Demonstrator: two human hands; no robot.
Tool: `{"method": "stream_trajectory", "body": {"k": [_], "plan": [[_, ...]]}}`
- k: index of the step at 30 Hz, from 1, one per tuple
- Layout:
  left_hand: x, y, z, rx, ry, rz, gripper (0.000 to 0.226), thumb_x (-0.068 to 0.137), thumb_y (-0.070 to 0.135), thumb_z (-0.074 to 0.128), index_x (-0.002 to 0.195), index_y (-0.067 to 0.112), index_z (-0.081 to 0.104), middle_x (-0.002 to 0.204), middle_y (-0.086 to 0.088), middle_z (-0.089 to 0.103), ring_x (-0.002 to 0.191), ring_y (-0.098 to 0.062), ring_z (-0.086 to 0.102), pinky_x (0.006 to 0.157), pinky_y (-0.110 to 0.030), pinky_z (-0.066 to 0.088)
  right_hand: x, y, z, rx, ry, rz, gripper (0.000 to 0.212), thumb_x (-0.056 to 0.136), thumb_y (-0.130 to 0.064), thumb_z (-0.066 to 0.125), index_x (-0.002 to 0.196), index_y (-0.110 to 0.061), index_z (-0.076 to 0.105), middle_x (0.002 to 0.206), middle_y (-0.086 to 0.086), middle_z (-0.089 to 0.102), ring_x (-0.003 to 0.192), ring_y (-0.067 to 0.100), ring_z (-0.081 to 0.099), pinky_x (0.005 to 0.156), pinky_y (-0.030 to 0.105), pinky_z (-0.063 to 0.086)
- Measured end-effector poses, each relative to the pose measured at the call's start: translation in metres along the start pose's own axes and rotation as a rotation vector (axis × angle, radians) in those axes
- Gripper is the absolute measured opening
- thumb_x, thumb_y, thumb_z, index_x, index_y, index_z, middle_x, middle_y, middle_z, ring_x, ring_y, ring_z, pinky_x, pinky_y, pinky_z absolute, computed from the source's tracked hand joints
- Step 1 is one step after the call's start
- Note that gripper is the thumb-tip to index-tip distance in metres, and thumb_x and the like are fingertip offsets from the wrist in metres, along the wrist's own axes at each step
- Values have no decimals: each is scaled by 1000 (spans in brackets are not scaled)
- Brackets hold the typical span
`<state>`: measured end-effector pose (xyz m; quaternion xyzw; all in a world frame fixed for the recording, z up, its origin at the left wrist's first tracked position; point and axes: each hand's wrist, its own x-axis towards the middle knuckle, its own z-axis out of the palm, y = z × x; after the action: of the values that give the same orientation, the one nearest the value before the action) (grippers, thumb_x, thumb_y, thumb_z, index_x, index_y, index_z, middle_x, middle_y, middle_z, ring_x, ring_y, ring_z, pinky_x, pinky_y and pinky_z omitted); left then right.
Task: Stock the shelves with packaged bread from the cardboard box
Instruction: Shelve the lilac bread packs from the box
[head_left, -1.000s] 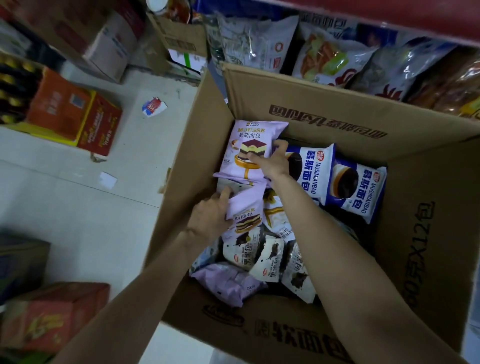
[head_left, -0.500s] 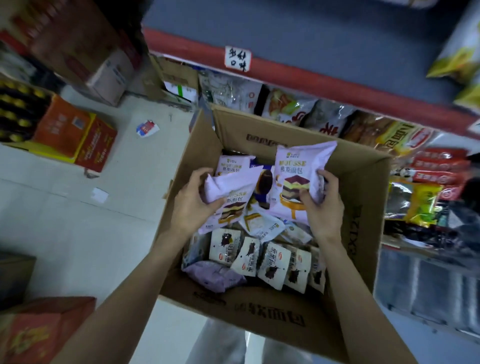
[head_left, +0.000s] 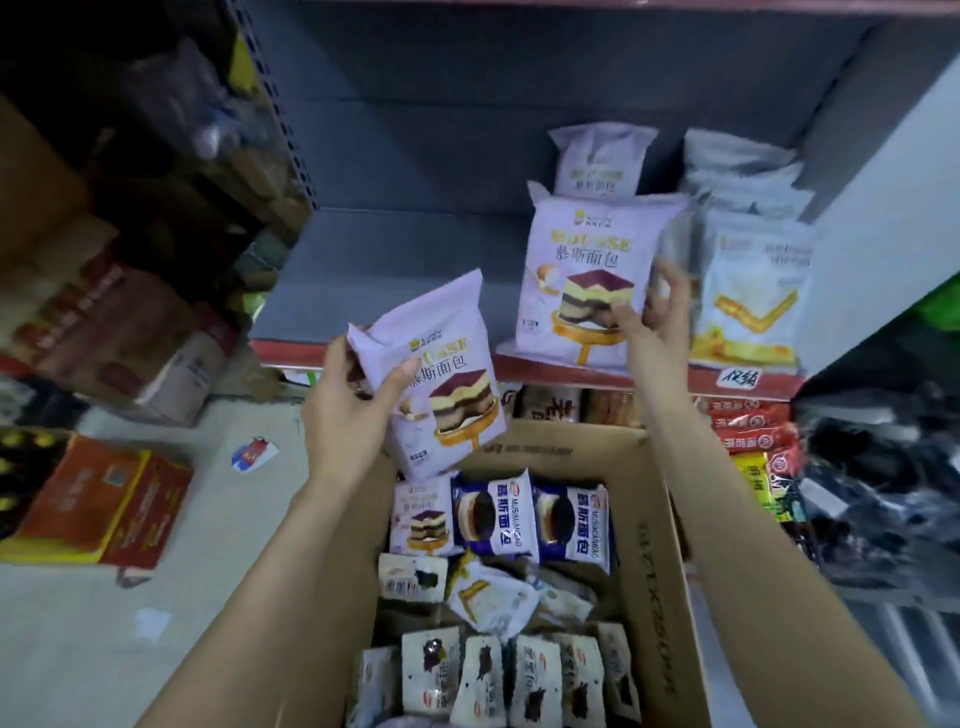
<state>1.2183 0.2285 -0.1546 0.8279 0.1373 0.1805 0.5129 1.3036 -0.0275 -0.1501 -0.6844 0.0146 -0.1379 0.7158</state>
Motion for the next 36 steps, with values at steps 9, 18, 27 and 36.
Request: {"method": "stream_trajectory", "body": {"k": [9, 18, 27, 36], "plan": [[77, 26, 41, -141, -5, 71, 48, 80, 36, 74, 118, 13, 53, 106, 5, 66, 102, -11, 62, 86, -28, 50, 123, 49, 45, -45, 164, 123, 57, 87, 15, 34, 138, -8, 28, 135, 11, 44, 116, 17, 47, 93, 25, 41], [131, 45, 165, -162, -239, 83, 52, 83, 26, 73, 125, 4, 51, 115, -7, 64, 105, -19, 59, 71, -11, 41, 81, 48, 11, -430, -40, -65, 41, 102, -27, 37, 142, -15, 38, 153, 5, 25, 144, 15, 16, 110, 20, 13], [135, 51, 210, -179, -505, 1, 55, 96, 11, 48, 148, 13, 30, 146, -6, 44, 128, -19, 47, 103, -21, 37, 59, 73, 16, -861, -40, -194, 66, 95, -23, 51, 149, -4, 18, 155, 25, 2, 144, 39, 3, 116, 47, 19], [43, -4, 110, 60, -248, 316, 33, 97, 28, 48, 130, 26, 54, 111, 14, 68, 70, 11, 52, 65, -8, 39, -41, 71, 14, -870, -126, -410, 43, 93, -22, 46, 135, -13, 46, 143, 11, 41, 133, 28, 32, 111, 43, 29]]}}
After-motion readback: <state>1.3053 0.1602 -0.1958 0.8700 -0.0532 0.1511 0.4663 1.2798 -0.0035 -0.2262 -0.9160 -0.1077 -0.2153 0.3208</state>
